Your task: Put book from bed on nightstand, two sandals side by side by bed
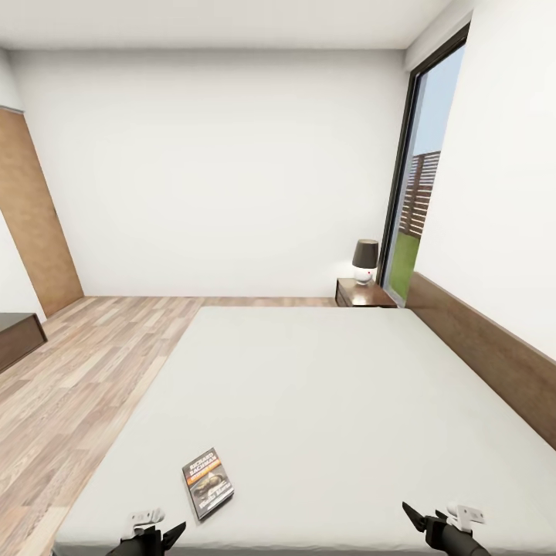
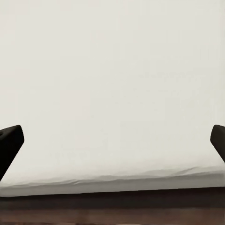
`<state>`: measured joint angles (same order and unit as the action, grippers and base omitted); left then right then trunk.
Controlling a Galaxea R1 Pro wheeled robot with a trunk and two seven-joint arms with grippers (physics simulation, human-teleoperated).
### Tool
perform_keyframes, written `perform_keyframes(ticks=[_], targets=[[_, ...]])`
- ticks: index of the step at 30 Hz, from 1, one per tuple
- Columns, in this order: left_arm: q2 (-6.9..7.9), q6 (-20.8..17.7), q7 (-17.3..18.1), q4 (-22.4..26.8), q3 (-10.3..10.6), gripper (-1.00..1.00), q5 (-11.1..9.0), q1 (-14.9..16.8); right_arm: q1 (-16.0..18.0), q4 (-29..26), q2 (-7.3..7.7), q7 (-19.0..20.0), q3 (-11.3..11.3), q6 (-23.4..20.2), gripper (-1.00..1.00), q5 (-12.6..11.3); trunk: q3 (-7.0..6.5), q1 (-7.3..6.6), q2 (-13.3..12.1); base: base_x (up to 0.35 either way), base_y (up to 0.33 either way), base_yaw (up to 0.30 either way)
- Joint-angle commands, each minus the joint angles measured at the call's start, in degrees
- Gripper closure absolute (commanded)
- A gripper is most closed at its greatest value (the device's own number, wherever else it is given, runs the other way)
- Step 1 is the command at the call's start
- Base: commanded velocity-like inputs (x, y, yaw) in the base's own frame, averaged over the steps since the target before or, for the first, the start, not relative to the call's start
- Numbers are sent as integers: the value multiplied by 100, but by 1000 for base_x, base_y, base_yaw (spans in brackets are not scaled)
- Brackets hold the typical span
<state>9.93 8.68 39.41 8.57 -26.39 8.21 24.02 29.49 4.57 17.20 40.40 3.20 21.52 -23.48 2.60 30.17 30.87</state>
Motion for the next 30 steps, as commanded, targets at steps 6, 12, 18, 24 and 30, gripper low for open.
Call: perform_keyframes(ticks=[6,12,18,24,30], targets=[[0,37,14,-4,-42,-100,59,6,12,27,3,37,31,28,-100,2,12,3,11,0,0,0],[7,37,32,2,-42,-100,64,6,12,27,2,35,31,28,-100,2,12,3,11,0,0,0],[28,24,164,85,-23,-100,60,8,12,25,3,38,32,28,-100,2,12,3,11,0,0,0],[78,-548,1245,735,-31,-100,49,32,12,20,3,38,31,28,-100,2,12,3,11,0,0,0],[20,-2654,2166,2795,-16,-100,41,40,12,21,3,38,33,28,-100,2,12,3,11,0,0,0]])
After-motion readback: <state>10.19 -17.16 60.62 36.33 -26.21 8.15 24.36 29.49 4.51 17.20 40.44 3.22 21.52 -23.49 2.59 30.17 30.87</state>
